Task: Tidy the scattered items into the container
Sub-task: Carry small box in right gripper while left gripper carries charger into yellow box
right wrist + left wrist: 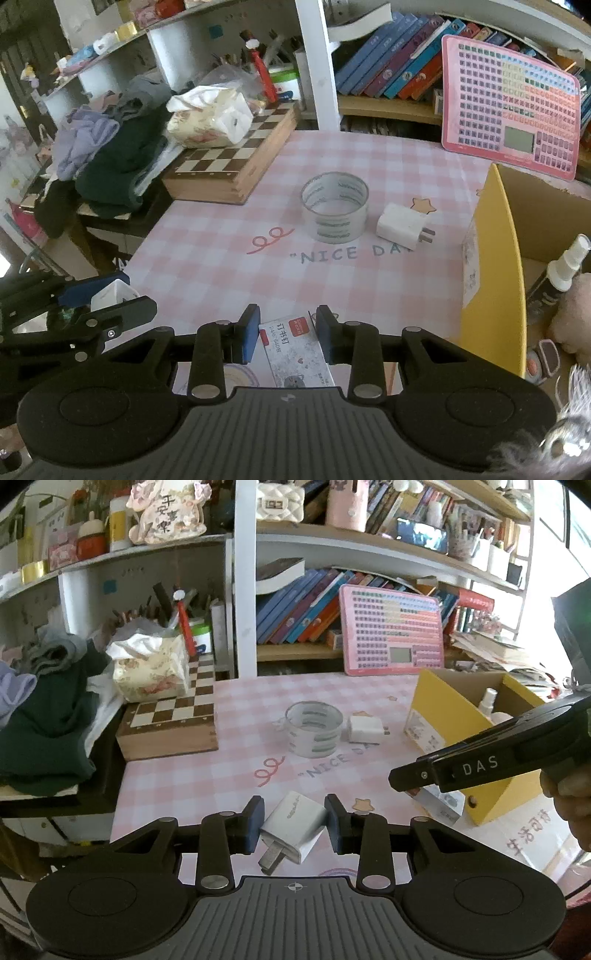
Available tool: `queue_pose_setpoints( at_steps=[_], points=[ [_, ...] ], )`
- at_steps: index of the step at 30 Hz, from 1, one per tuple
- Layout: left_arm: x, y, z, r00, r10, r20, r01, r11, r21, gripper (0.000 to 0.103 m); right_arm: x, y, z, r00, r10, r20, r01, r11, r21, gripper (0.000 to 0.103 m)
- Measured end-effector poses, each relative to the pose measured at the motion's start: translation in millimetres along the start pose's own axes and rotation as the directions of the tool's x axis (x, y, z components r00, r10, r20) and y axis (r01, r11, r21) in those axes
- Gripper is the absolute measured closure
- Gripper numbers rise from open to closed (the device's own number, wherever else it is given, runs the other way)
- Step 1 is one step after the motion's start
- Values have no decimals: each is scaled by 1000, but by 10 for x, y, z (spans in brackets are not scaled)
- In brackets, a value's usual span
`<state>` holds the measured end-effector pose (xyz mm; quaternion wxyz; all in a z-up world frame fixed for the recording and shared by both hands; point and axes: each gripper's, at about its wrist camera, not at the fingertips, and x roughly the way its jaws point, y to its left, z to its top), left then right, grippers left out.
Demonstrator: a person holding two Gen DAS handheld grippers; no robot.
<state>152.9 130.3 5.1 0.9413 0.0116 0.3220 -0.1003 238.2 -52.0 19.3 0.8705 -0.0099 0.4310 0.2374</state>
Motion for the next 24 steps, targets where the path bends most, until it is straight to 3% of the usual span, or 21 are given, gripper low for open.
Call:
queue_pose_setpoints(
  at_steps=[24],
  points=[
    [-652,-250,-212,994,-104,31,103,994,37,69,-669,178,-571,999,-17,41,16,1000,25,72]
  ],
)
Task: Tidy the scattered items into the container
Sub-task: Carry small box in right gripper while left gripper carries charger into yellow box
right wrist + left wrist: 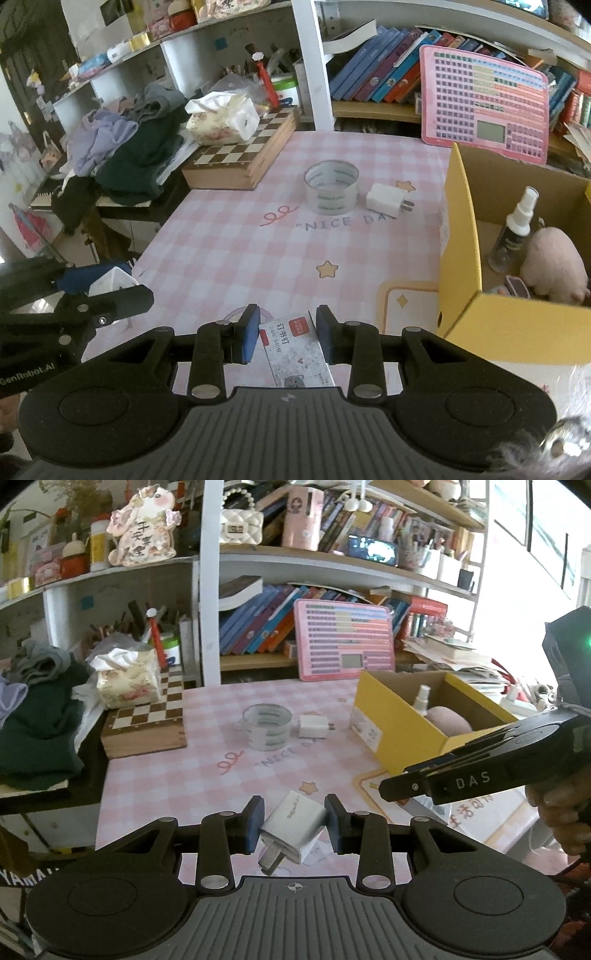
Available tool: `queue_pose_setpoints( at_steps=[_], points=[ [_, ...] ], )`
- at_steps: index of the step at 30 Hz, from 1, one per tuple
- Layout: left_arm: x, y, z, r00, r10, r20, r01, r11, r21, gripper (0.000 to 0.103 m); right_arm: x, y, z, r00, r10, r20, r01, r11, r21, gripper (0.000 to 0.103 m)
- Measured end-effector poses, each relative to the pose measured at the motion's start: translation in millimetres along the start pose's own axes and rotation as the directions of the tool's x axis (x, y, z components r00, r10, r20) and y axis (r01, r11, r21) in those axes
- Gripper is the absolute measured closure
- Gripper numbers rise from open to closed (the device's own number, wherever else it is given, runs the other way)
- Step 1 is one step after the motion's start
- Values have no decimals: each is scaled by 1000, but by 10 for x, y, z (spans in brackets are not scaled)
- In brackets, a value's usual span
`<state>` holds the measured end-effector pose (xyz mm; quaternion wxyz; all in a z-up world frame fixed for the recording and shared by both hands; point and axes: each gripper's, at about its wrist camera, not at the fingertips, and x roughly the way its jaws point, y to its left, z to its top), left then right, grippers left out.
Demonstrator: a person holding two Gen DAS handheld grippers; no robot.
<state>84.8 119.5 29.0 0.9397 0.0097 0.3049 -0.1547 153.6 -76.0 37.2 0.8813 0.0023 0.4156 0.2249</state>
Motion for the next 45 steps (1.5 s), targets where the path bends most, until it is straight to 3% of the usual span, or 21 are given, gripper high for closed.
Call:
queue_pose_setpoints(
  at_steps=[19,45],
  points=[
    [-114,-212,-143,996,-85,-32,86,996,21,69,-296,48,-381,999,-50,16,48,996,74,72],
    [52,-791,-71,976,-209,-66,216,969,123,69,-747,-478,-765,986,-162,43,148,963,227,72]
  ],
)
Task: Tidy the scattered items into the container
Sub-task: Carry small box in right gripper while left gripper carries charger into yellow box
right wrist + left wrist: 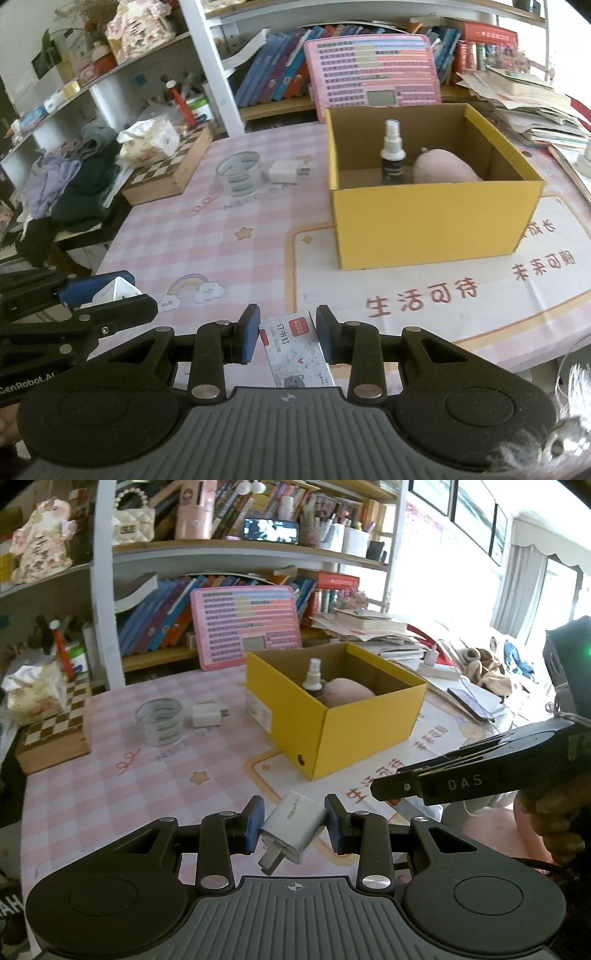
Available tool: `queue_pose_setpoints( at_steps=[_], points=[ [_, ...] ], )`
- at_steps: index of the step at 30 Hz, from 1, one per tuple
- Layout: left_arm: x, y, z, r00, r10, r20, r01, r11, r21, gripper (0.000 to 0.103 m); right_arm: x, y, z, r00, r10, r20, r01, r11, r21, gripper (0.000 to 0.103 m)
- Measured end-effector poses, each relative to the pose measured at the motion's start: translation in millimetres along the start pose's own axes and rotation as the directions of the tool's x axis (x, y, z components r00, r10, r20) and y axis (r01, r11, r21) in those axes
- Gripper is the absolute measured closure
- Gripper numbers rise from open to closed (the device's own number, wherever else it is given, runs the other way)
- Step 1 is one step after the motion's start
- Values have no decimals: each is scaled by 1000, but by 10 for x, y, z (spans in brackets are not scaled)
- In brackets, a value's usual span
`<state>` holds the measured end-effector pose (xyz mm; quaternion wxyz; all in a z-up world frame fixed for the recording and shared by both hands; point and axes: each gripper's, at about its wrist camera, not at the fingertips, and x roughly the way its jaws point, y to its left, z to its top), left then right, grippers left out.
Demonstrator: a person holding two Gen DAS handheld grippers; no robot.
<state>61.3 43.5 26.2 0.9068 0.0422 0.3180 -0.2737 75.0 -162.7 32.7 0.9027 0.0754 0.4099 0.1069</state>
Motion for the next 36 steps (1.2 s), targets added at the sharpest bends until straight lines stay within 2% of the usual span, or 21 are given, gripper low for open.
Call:
queue_pose_setpoints(
  at_steps=[16,27,36],
  points=[
    [515,-426,292,995,-89,-34,91,994,53,69,-121,-697,95,997,-76,-4,76,994,77,72],
    [878,-655,535,994,-106,-40,108,992,60,69,-109,-1125,299,996,-91,9,90,993,82,72],
    [1143,-821,894,996,-84,14,83,993,80,69,-101,-1490,690,994,-76,77,73,997,39,72]
  ],
)
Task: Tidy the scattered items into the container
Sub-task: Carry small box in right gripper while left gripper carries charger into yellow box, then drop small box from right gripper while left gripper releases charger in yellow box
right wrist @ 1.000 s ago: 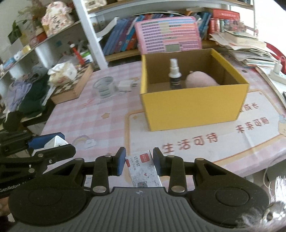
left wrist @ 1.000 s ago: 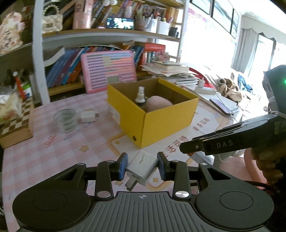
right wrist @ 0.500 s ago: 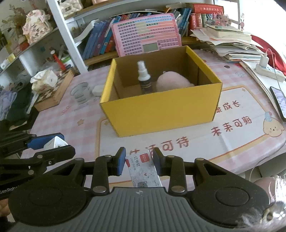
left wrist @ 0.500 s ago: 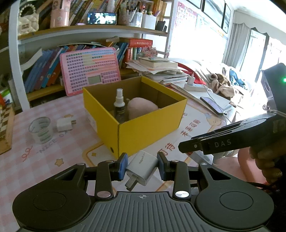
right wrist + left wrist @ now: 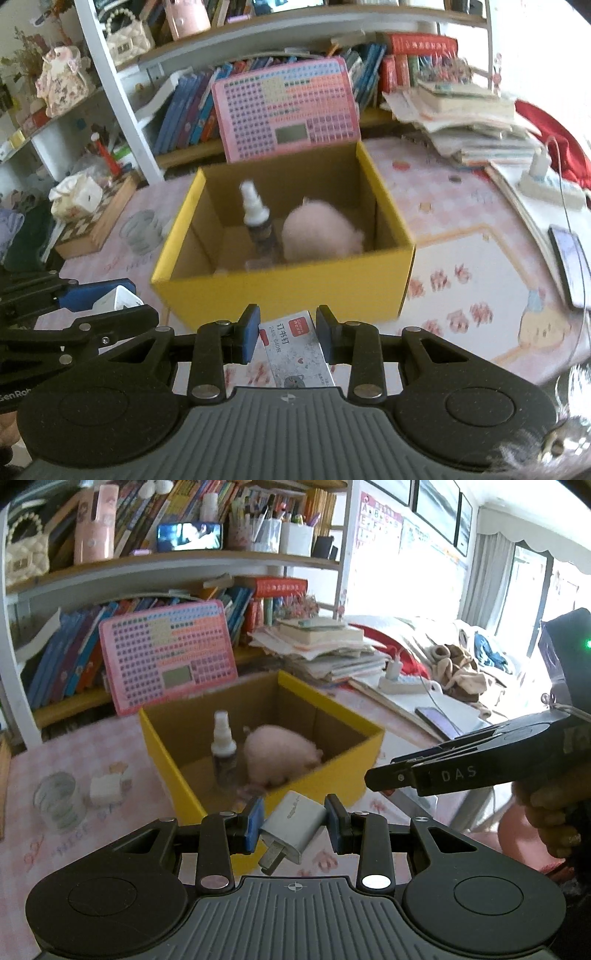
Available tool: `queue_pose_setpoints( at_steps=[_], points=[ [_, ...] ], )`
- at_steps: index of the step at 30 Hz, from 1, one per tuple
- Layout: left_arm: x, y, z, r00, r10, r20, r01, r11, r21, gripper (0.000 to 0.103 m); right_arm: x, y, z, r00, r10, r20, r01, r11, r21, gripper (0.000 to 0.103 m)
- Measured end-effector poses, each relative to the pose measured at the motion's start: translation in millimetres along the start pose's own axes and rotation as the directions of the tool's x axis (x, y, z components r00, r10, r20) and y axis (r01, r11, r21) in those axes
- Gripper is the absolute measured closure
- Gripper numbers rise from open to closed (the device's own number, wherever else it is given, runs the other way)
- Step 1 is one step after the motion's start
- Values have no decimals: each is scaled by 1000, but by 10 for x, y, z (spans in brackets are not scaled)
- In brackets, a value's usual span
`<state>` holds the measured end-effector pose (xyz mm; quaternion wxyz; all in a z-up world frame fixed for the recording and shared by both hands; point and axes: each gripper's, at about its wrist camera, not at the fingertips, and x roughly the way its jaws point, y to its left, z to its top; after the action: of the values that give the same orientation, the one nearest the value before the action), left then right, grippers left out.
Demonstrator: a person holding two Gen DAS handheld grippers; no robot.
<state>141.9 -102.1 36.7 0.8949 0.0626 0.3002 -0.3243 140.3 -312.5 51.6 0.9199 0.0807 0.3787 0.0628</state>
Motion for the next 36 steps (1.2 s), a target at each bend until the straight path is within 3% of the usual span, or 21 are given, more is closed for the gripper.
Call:
queue_pose_setpoints(
  at_steps=[7,12,19,25,36],
  points=[
    [246,-8,303,998,59,32,-59,998,11,69,159,-183,471,996,54,67,-48,995,-83,72],
    [506,61,444,994,105,16,-105,994,-11,69,466,-229,781,993,97,63,-86,984,-158,72],
    [909,137,491,988,140,-63,-141,990,-19,69,1054,-177,1082,990,138,-12,-137,953,-272,72],
    [1174,182,473,981,151,-122,-155,988,-23,69,1578,-110,1230,987,126,-97,-153,914,-375,72],
    [1454,289,446,963,175,-204,-187,982,-40,69,2177,-64,1317,970,98,-222,-189,878,-439,72]
  ],
)
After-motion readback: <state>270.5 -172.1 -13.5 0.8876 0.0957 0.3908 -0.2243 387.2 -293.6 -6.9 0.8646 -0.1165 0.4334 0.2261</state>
